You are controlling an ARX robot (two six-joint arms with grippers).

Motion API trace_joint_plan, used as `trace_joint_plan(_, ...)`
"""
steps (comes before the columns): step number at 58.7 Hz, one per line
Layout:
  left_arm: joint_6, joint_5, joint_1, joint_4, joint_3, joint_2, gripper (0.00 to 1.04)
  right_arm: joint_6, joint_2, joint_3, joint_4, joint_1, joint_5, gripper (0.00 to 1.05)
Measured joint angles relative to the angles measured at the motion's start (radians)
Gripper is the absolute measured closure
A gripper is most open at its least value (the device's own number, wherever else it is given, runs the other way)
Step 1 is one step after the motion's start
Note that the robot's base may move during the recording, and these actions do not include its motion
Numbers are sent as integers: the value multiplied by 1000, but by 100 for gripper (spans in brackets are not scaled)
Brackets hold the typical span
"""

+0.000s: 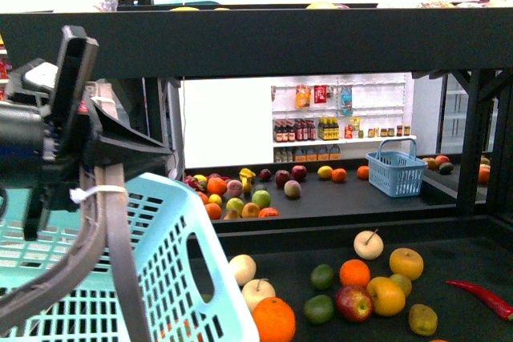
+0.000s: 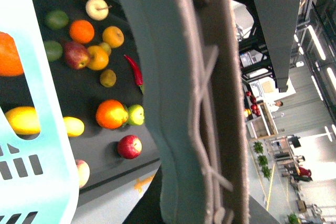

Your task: Pick lemon from shelf

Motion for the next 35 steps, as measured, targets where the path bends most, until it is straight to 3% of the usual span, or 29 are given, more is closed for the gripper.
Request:
trace_joint_plan(13,-60,-32,-85,135,0,87,98,0,0,0,0,0,0,7)
trace_joint_plan(35,-121,-99,-184,220,4,177,98,0,0,0,0,0,0,7)
